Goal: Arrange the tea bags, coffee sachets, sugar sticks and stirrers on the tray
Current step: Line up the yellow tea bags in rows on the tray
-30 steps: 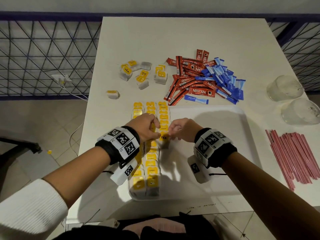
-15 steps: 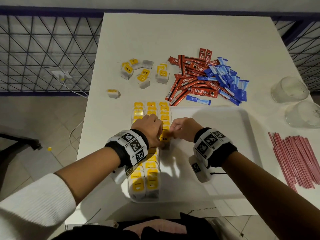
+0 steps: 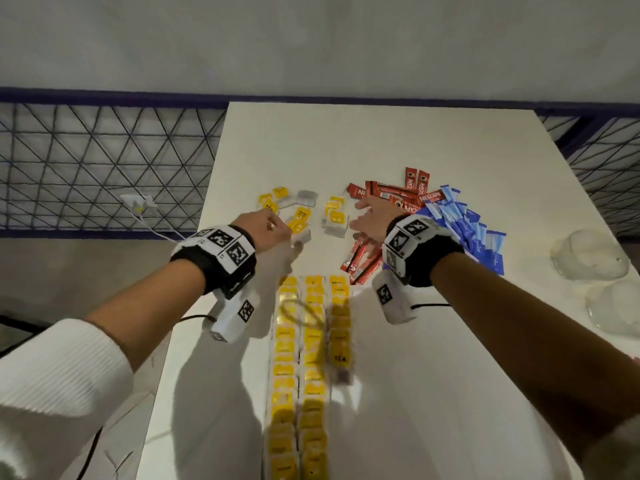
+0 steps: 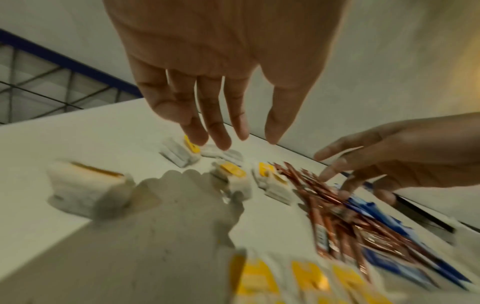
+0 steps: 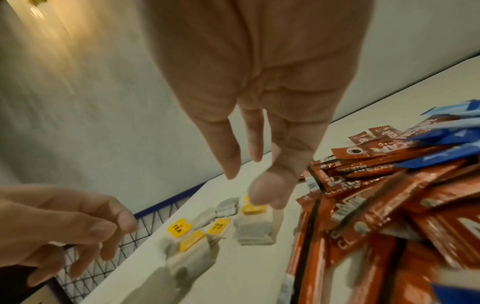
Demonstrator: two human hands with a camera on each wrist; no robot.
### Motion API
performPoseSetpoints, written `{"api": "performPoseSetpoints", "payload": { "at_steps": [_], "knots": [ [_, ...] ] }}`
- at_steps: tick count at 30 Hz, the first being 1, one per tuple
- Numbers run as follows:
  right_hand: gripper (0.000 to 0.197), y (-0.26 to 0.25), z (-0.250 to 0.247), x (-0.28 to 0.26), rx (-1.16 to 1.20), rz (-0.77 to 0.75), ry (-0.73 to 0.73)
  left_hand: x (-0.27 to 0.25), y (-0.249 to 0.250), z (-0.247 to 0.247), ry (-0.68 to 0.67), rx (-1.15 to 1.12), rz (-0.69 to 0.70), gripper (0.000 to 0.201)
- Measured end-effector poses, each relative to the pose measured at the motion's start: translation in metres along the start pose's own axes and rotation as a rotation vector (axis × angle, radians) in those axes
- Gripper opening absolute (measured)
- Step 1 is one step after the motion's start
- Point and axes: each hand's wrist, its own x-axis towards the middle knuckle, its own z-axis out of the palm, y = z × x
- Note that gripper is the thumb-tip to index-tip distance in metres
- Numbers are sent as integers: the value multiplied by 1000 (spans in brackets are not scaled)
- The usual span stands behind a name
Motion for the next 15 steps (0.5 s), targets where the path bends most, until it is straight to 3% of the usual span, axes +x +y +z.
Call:
{"api": "performPoseSetpoints", "payload": {
  "at_steps": [6,10,13,15],
  "knots": [
    [71,-8,-1,55,-199,-63,-61,46,-8,-2,-19,23,-79,50],
    [80,-13,5,78,-424,-49,-133,62,-2,10,-56,10,-82,51],
    [77,-14,12,88,-539,-67,-131,73,0,16,-134,111,-79,54],
    [63,-15,15,90,-568,-80,-116,78,-1,19,-143,164,-78,61]
  ]
}}
